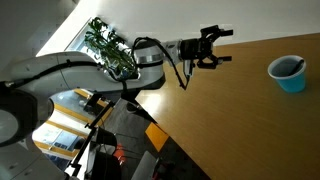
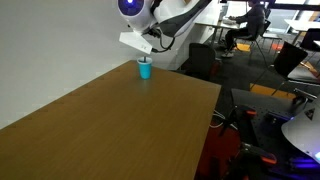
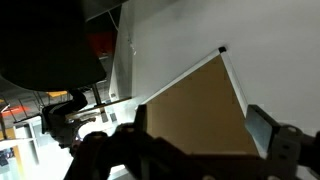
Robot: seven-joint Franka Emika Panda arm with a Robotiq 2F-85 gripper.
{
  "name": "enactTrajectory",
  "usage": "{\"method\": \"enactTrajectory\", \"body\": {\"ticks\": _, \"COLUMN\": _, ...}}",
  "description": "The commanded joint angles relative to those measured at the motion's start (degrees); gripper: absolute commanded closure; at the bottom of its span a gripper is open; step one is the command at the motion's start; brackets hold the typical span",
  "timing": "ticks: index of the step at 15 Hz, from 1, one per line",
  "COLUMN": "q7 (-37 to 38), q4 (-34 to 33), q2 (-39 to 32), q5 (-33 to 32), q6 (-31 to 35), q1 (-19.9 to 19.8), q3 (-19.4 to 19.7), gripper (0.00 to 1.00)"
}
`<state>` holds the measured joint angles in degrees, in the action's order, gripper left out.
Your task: Place the black pen inside the blue and white cup
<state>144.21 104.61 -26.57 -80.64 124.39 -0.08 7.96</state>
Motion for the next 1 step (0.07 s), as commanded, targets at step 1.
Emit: {"method": "enactTrajectory", "body": {"ticks": 1, "q7": -0.1, "q4": 0.1, "q2": 0.2, "q5": -0.4, "q6": -0.6, "q1": -1.3, "q3": -1.5, "gripper": 0.00}}
